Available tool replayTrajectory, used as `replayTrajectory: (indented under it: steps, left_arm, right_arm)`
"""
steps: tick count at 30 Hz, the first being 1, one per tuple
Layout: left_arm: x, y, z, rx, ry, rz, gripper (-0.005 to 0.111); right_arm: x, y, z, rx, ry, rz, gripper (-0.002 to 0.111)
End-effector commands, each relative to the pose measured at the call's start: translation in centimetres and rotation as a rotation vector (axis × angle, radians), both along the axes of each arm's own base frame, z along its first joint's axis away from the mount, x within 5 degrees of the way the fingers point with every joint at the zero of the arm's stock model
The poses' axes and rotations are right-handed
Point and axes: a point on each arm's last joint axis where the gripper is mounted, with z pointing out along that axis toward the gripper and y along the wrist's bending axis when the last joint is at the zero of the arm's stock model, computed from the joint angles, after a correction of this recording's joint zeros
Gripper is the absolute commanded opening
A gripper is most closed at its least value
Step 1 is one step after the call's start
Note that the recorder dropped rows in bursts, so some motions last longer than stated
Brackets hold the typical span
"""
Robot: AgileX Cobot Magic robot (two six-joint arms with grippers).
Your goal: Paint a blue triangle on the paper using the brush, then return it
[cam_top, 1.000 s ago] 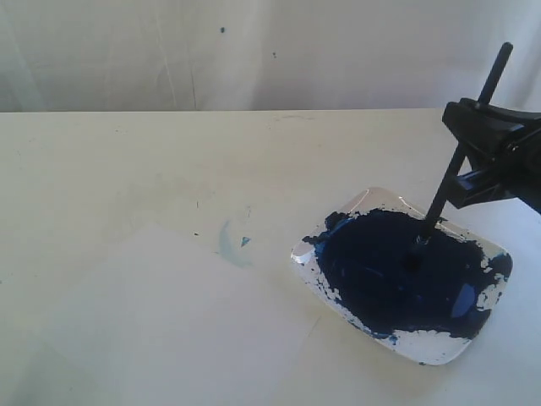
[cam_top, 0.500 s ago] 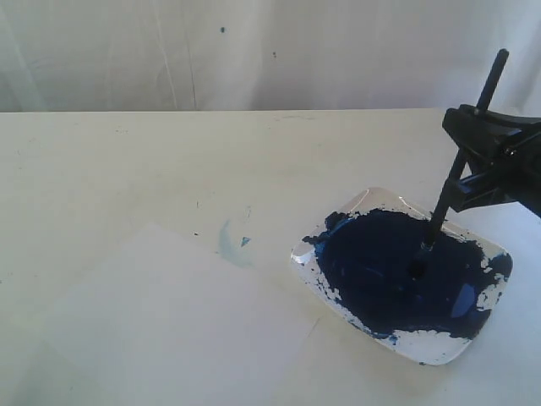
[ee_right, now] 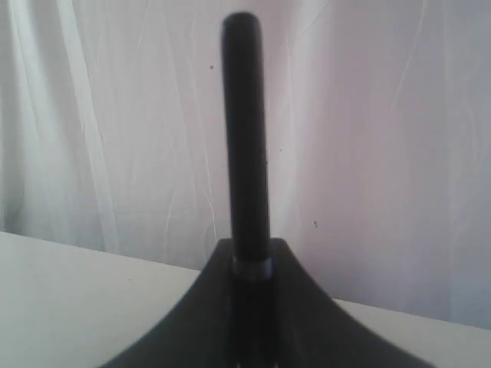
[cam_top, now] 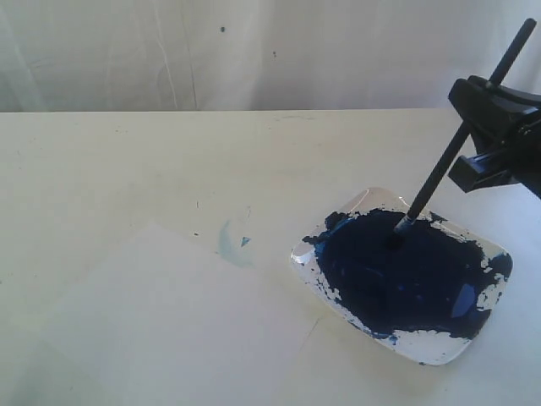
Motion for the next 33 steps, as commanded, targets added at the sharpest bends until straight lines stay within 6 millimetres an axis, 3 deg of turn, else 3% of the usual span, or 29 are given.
replayTrajectory:
  steps: [1,24,26,28,33]
  left_arm:
    - [0.0,0.0,0.0,0.005,-0.003,-0.006,0.0]
    - [0.0,0.0,0.0,0.043,-0.011,-0.017,0.0]
    - [0.1,0.0,0.4,0.041,-0.05,-0.016,0.0]
    - [0.4,0.0,1.7,0.144,-0.206,-0.034,0.0]
    - [0.4,0.0,4.5,0.161,-0.512,-0.017,0.0]
  right_arm:
    - [0.0,-0.1,-0.1,-0.01,0.023,-0.001,0.0]
    - [0.0,-0.1,-0.2,-0.013,0.026,-0.001,0.0]
    - [0.0,-0.1,-0.2,-0.013,0.026,-0.001,0.0]
    - [0.1,-0.3,-0.1,0.003,0.026,-0.017,0.0]
    - [0.3,-0.6,0.1,0.039,0.03,-0.053,0.0]
